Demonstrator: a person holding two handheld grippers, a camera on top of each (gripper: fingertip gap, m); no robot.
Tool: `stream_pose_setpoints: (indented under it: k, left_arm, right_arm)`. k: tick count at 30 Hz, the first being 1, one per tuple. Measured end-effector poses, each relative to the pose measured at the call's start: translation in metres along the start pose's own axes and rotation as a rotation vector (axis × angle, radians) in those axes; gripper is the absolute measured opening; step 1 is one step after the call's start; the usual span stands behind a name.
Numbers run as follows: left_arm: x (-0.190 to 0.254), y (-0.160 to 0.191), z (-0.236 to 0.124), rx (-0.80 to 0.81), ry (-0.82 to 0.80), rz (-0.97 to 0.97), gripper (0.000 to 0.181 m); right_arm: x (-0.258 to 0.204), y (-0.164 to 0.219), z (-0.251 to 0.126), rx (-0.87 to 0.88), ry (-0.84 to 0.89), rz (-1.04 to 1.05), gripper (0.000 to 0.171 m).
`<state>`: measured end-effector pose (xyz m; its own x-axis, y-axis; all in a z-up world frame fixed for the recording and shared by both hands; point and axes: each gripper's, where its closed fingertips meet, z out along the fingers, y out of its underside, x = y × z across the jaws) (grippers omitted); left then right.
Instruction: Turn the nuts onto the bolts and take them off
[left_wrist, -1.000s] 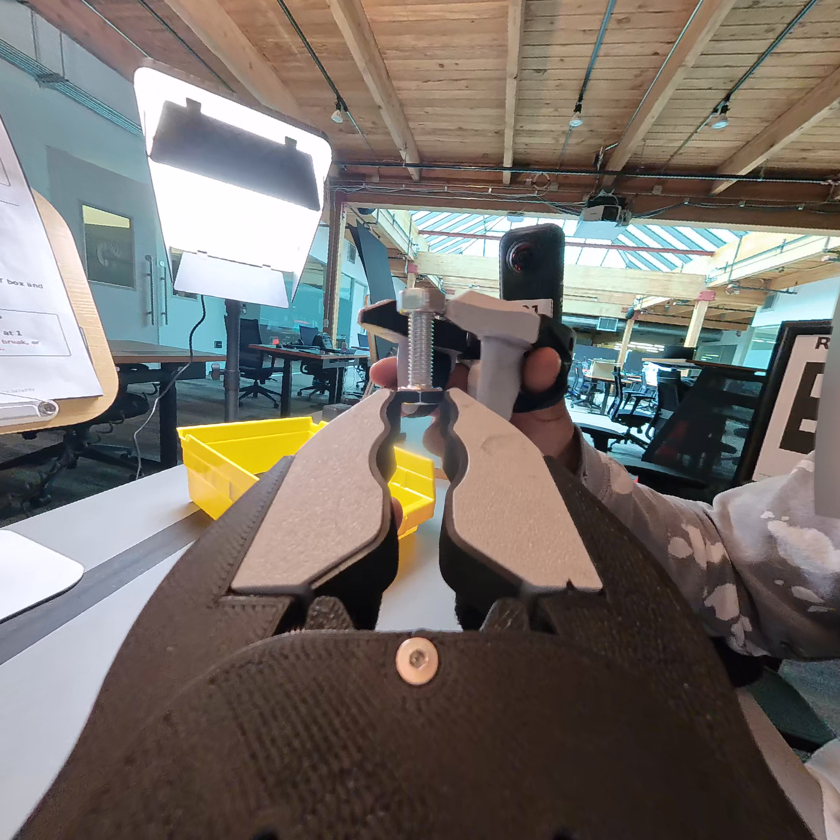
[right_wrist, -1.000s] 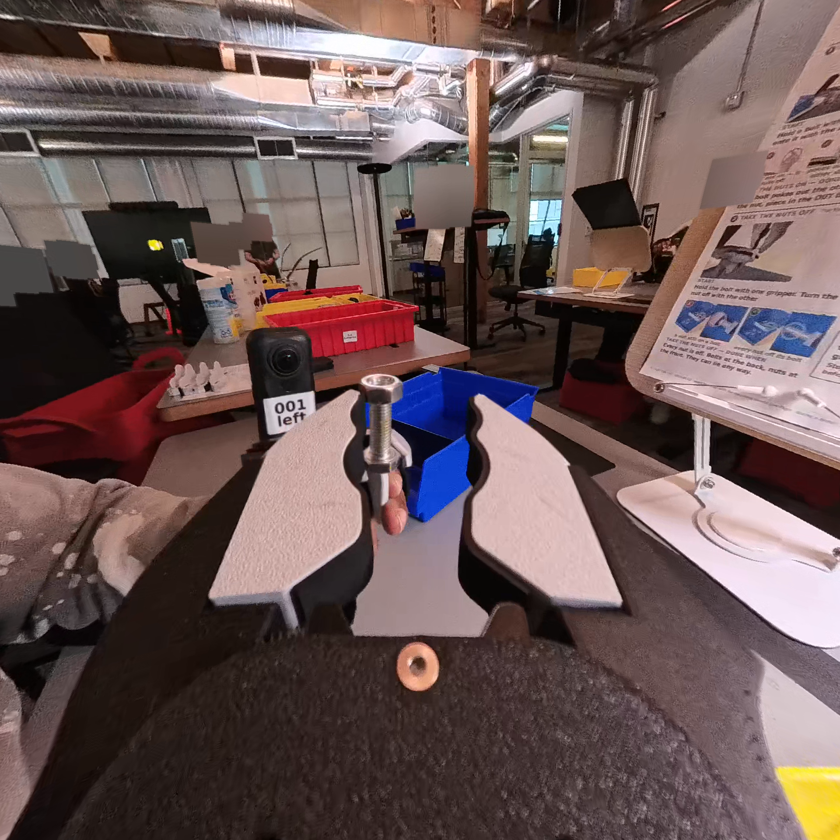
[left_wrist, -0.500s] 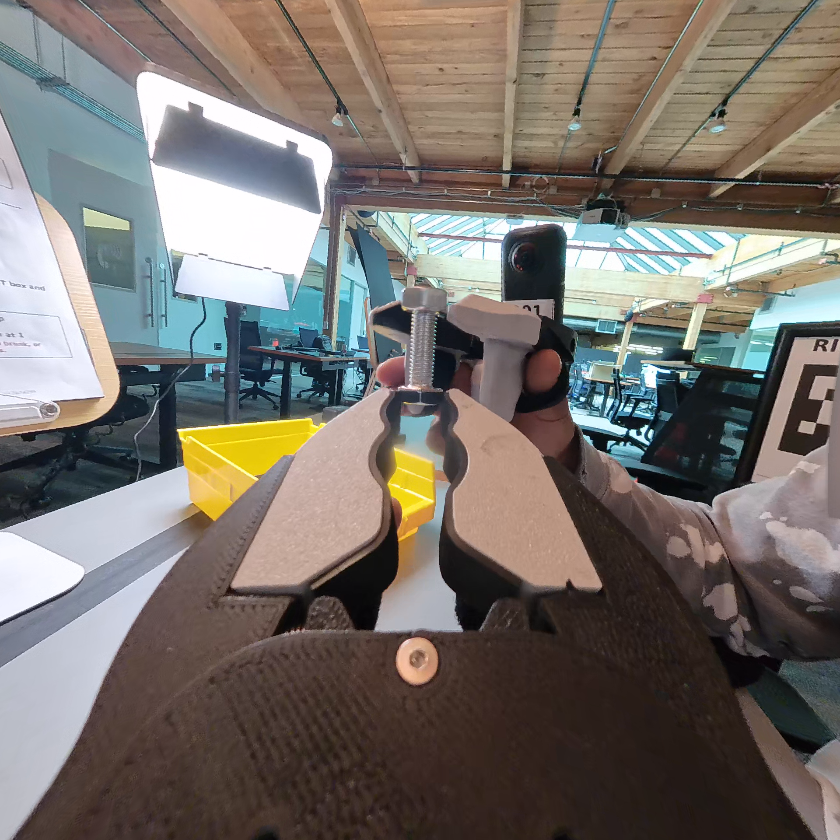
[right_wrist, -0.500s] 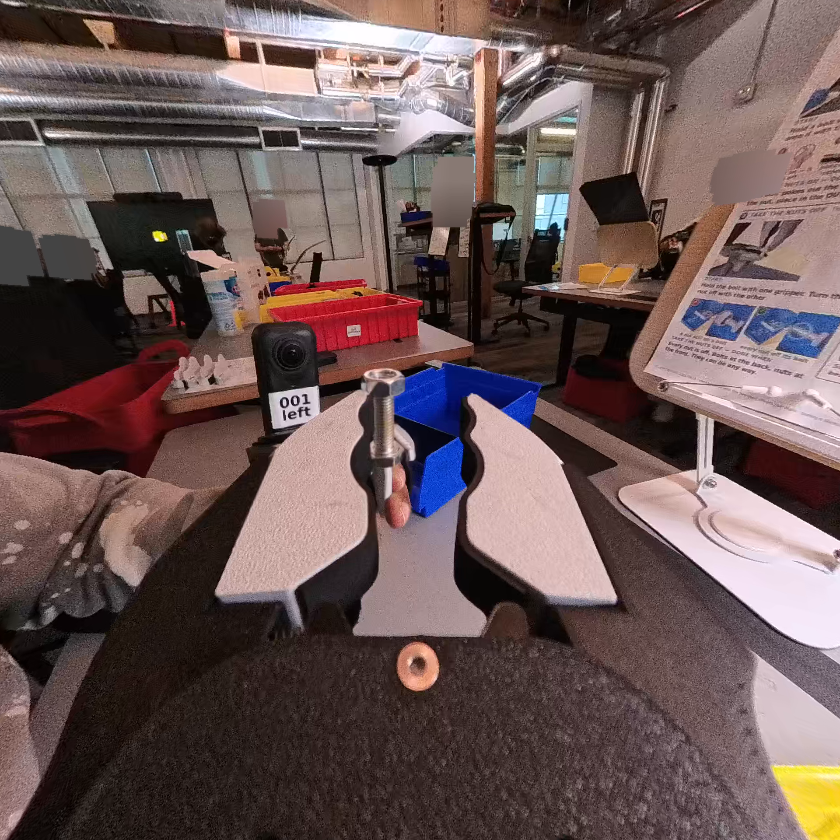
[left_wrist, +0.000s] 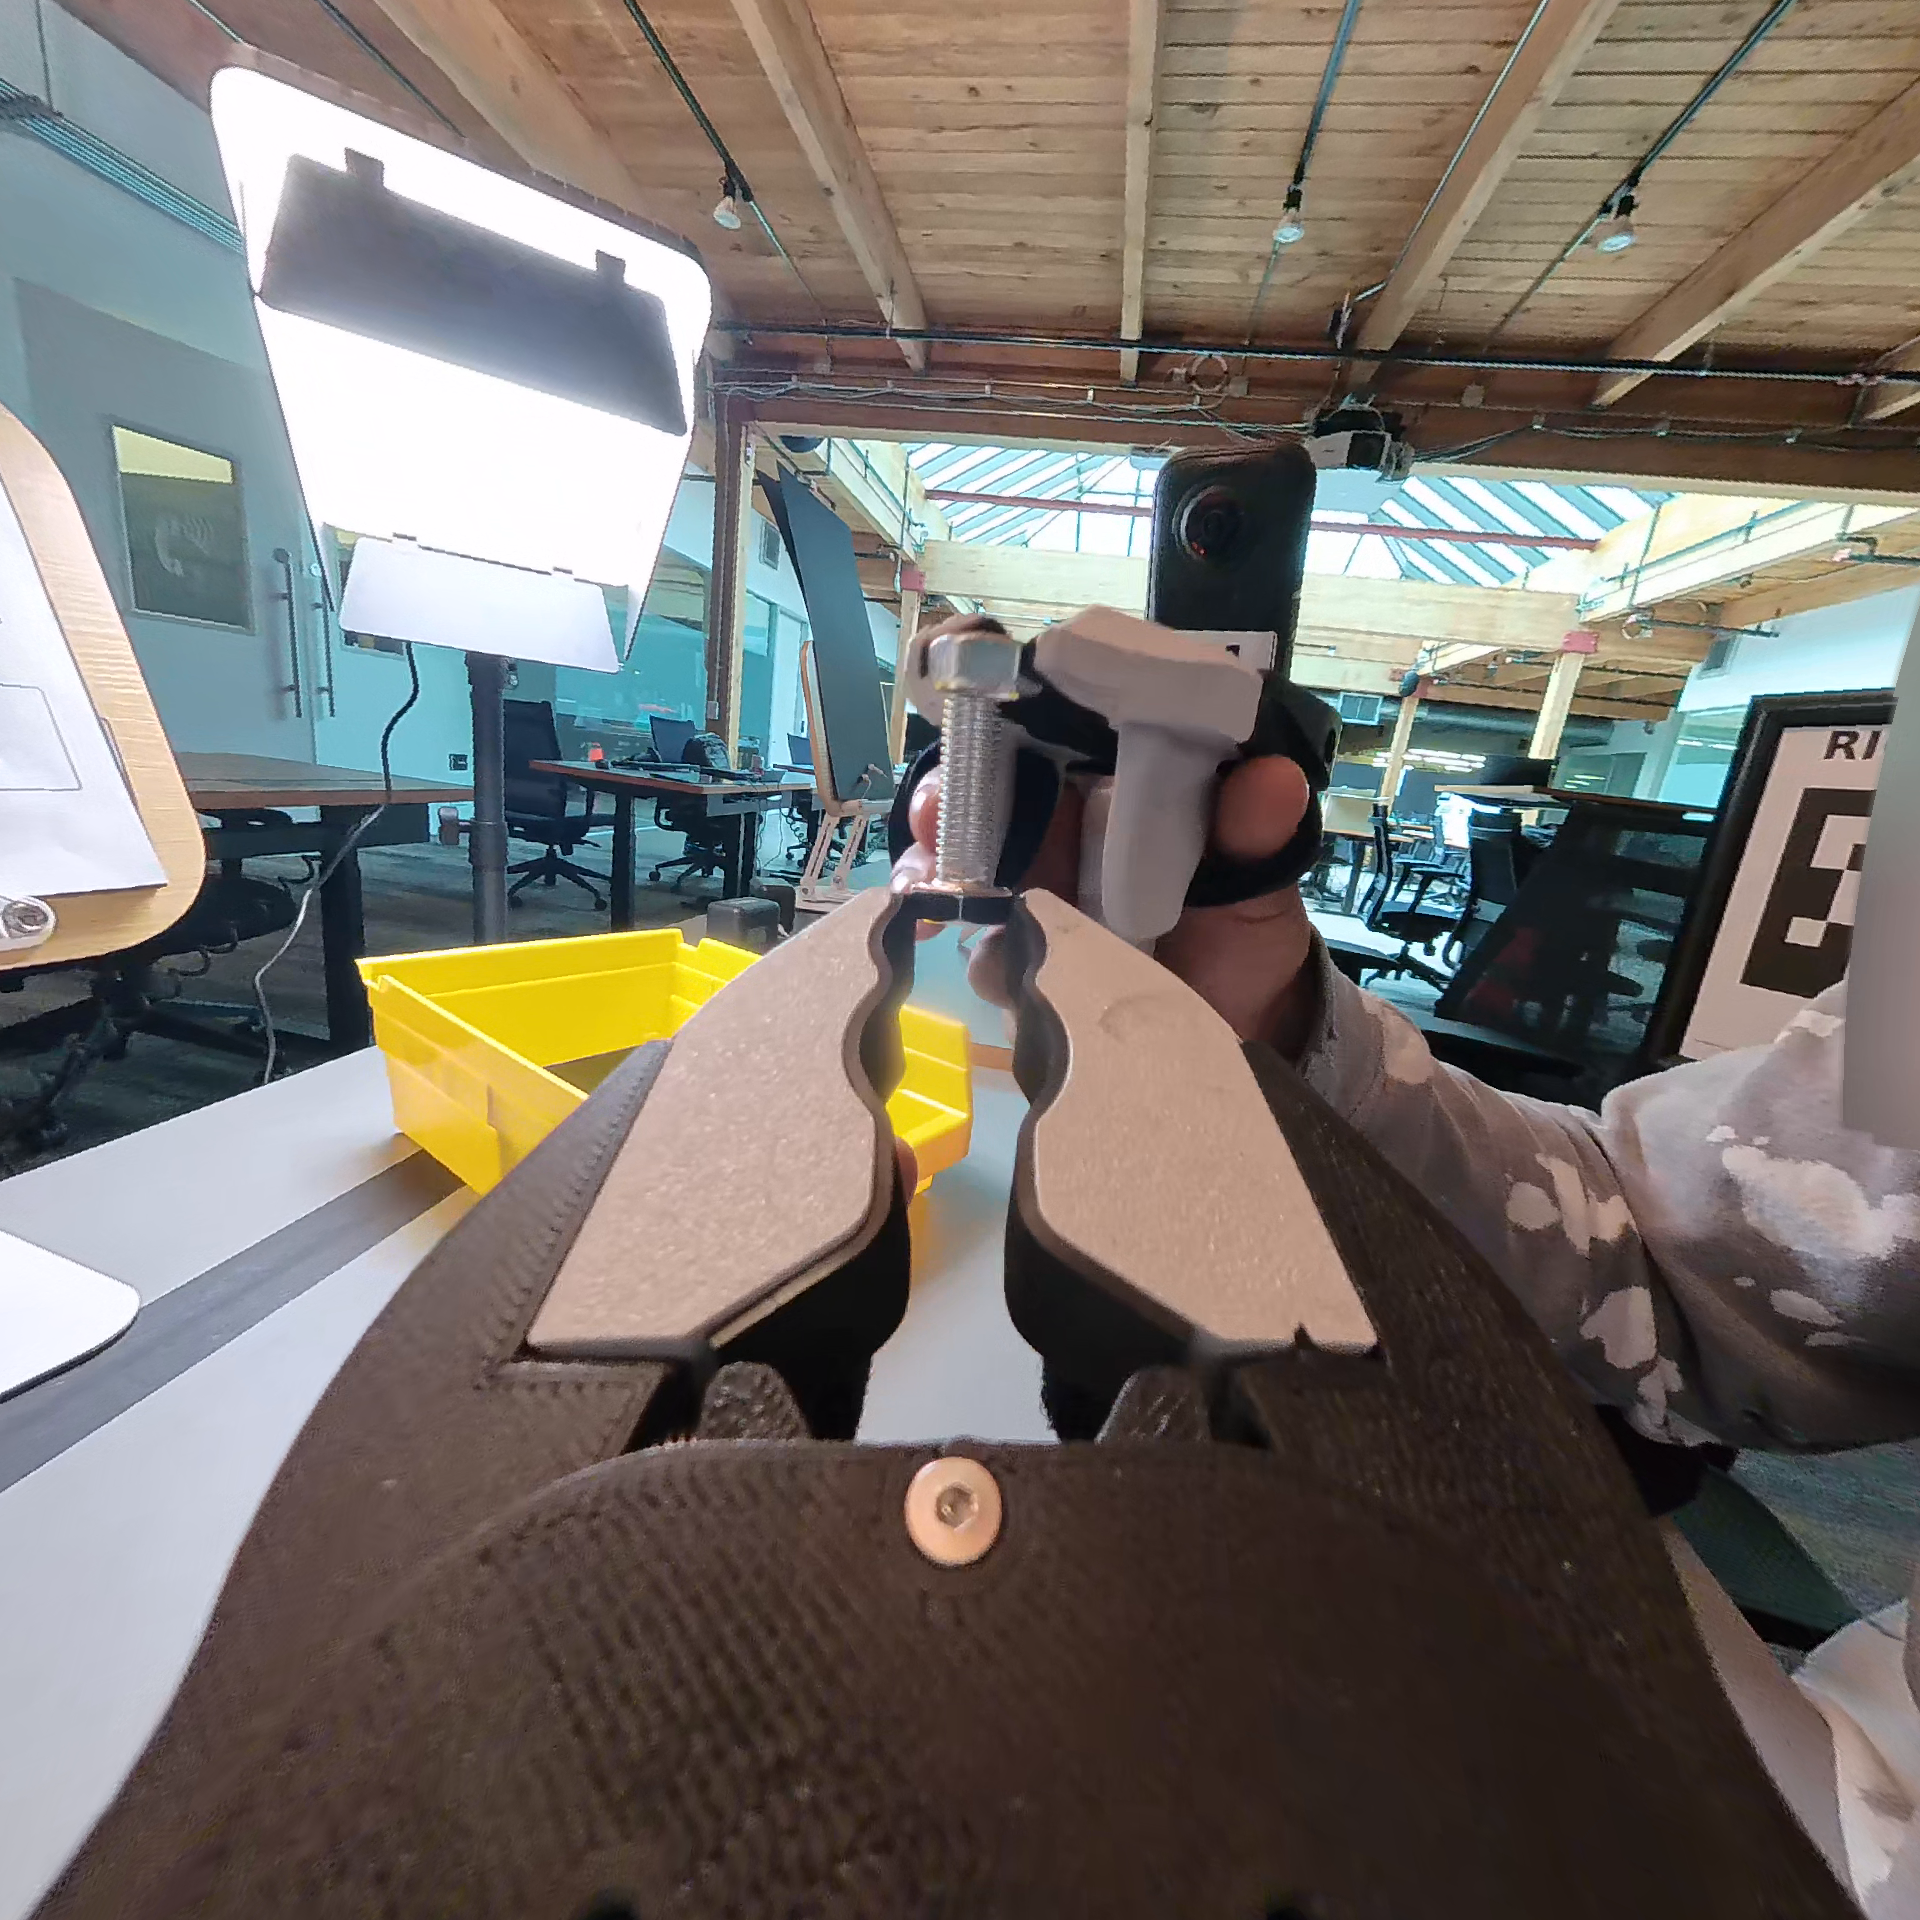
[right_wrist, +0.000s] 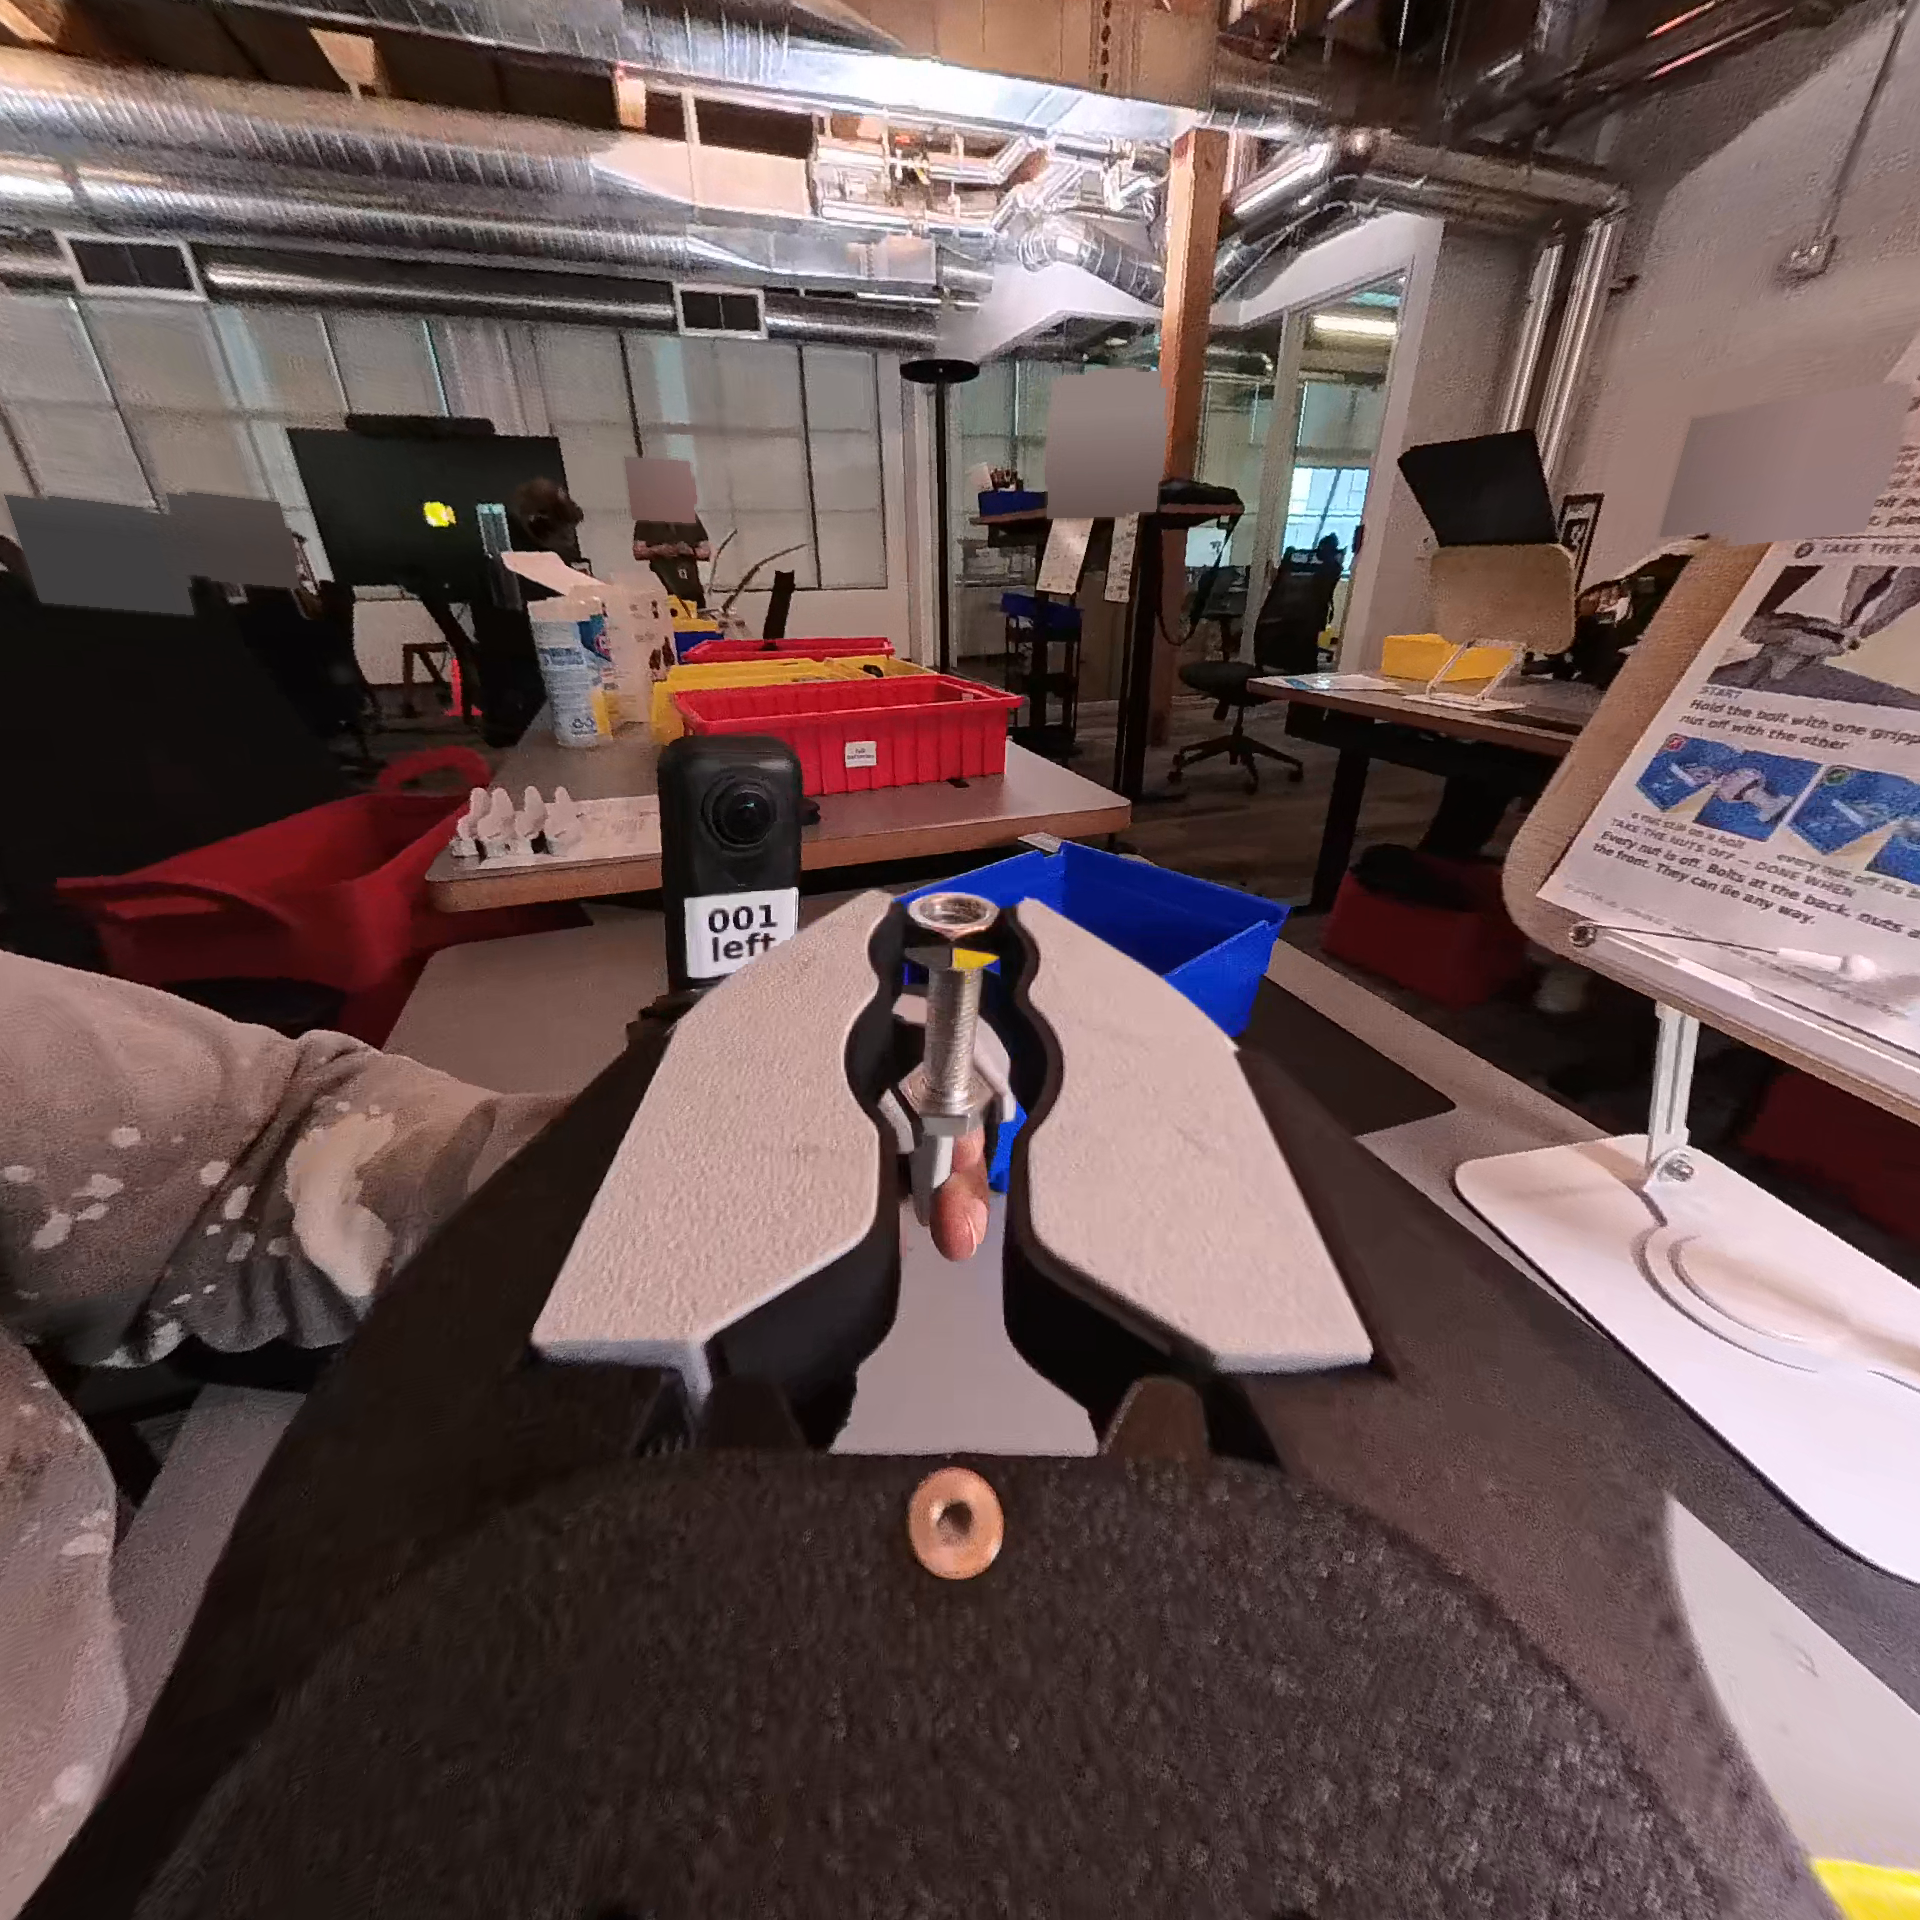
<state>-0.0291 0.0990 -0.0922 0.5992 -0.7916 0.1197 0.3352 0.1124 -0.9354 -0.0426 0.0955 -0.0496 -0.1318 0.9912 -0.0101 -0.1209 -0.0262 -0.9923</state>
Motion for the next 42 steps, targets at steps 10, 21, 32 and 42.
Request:
stream_pose_setpoints:
  k: [10,21,32,42]
  left_arm:
    - [-0.008,0.004,-0.002,-0.005,-0.02,-0.019,0.018]
    - [-0.019,0.003,-0.006,-0.007,-0.069,0.001,0.018]
    - [-0.019,0.004,-0.005,-0.018,-0.082,0.013,0.017]
    - [-0.031,0.018,-0.005,-0.106,-0.123,0.015,0.018]
  right_arm:
    - [0.056,-0.001,-0.036,-0.034,0.173,0.002,0.017]
    - [0.196,0.152,-0.133,-0.633,0.653,0.103,0.018]
    - [0.219,0.219,-0.178,-1.116,0.734,0.088,0.022]
    - [0.206,0.142,-0.142,-0.713,0.655,0.006,0.028]
